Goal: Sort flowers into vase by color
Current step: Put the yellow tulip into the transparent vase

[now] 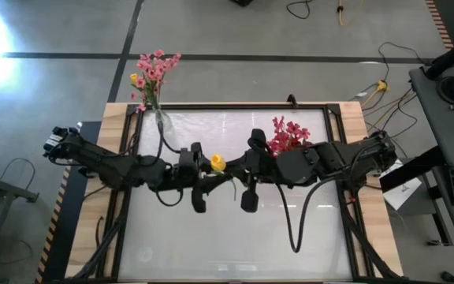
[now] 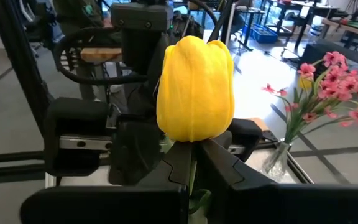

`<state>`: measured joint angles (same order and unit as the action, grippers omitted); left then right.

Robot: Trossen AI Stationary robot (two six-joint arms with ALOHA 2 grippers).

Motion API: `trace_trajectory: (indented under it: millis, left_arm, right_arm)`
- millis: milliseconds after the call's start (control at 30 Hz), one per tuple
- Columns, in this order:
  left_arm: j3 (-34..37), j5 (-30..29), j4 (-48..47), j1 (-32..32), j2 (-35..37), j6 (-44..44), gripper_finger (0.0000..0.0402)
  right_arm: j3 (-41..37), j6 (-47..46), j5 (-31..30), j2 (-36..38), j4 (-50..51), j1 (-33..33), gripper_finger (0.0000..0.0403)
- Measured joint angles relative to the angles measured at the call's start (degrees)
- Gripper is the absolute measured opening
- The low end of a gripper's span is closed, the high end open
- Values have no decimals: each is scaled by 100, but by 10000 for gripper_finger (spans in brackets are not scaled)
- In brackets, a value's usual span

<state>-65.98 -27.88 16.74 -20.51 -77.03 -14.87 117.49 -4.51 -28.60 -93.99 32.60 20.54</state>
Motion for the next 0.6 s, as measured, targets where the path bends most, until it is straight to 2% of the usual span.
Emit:
trace_trajectory:
  millis: [200,300,433,600]
  left_arm:
    - [0,16,-201,48,69,294,14]
    - [0,13,-212,121,126,407,7]
    - [0,-387,-214,161,211,782,2]
    - [0,-1501,-169,188,528,1704,0]
  right_arm:
    - [-2,-208,-15,2,174,-86,13]
    - [-2,-292,-23,9,162,-118,20]
    - [93,-290,-13,13,209,-138,80]
    - [646,329,45,203,242,-109,181]
